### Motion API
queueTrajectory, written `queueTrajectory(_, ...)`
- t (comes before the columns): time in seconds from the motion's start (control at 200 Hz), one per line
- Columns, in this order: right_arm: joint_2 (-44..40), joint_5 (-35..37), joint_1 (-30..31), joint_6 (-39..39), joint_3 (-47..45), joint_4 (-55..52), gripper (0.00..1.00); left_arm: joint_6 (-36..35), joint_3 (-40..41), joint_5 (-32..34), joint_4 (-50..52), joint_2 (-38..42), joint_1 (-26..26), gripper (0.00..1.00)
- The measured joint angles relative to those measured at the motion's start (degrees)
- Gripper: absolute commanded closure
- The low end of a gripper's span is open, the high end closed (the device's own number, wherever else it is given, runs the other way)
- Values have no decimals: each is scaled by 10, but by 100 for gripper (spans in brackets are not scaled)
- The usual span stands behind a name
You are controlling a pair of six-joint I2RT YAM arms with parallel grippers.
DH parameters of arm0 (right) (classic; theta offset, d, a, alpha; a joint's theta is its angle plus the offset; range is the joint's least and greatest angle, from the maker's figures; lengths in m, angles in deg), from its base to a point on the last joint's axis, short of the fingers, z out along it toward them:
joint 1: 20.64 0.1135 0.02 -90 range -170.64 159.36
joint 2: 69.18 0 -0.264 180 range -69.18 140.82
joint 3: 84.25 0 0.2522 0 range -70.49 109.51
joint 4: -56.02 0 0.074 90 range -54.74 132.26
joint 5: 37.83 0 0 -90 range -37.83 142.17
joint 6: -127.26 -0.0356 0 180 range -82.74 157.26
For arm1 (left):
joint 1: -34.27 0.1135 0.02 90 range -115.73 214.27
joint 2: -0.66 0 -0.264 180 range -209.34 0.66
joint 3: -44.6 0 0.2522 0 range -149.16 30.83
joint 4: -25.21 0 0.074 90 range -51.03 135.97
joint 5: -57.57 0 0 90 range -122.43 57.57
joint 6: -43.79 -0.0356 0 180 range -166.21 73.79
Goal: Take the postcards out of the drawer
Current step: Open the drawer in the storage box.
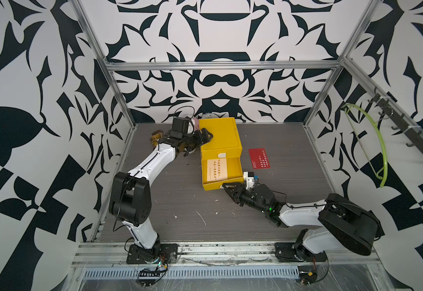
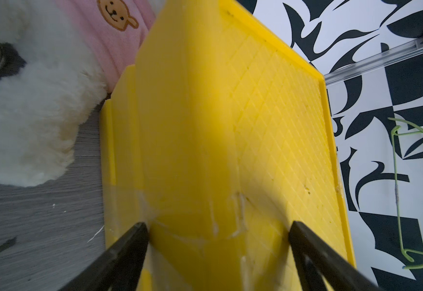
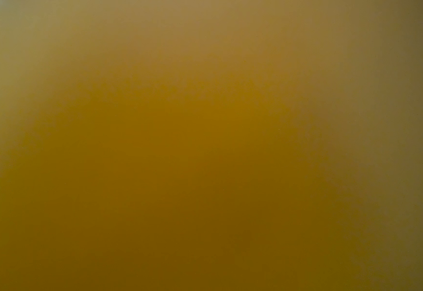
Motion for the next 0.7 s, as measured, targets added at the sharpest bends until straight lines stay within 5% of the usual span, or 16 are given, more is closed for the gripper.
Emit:
queueTrajectory(0.09, -15, 6, 4, 3, -7, -10, 62, 0, 0, 0, -1, 0, 0, 8)
queueTrajectory(0.3, -60, 17, 9, 31, -13, -84, 33, 0, 1, 0, -1, 0, 0, 8)
queueTrajectory(0.475, -137, 32, 11, 64, -9, -194, 32, -1, 1, 0, -1, 0, 0, 7)
queueTrajectory(0.705, -283, 82, 11, 146, 78, -467, 31, -5, 0, 0, 0, 0, 0, 7)
